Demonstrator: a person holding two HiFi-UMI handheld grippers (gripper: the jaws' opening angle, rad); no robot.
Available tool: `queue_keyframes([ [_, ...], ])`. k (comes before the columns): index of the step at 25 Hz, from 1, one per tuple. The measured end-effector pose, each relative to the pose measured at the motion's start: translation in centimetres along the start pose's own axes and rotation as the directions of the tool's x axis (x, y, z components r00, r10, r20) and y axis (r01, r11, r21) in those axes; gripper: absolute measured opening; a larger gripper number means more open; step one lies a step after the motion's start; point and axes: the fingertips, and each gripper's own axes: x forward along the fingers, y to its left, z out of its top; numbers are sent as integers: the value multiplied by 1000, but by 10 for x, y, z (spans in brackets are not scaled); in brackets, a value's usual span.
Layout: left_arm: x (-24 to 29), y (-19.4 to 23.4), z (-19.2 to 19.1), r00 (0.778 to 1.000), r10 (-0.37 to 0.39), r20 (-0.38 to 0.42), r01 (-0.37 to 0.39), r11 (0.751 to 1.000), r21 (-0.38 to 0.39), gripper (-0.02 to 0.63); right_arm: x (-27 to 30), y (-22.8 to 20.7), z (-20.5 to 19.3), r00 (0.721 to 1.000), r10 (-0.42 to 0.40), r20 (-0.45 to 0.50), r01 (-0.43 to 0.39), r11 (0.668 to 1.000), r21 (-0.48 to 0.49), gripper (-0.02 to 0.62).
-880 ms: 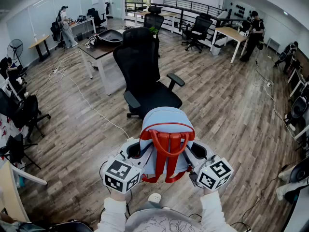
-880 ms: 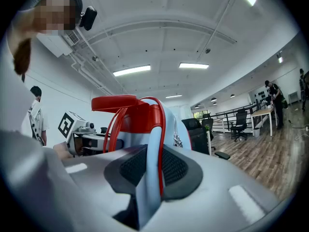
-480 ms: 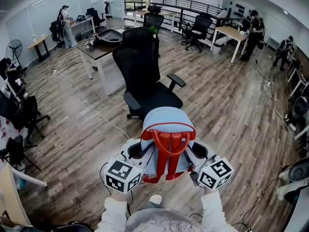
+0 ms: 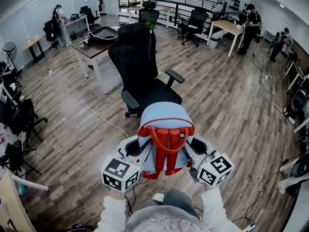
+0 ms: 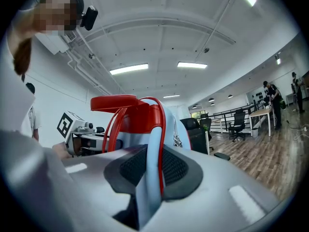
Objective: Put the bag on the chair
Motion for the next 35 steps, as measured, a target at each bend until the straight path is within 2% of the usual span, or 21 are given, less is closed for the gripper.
queue_keyframes([
  [7, 14, 16, -7, 1000, 3, -18, -3, 1000, -12, 84, 17, -12, -9, 1000, 0, -16, 1, 1000, 27, 81],
  [16, 56, 47, 3, 999, 44, -18, -44, 999, -23, 84, 56, -55, -3, 999, 36, -18, -35, 999, 36, 81],
  [26, 140, 94, 15, 995, 103, -14, -103, 994, -41, 84, 118, -138, 3, 995, 91, -27, -90, 995, 34, 81],
  [35, 213, 151, 53, 985, 169, -13, -170, 984, -55, 84, 193, -212, 35, 985, 167, -34, -165, 986, 35, 81],
])
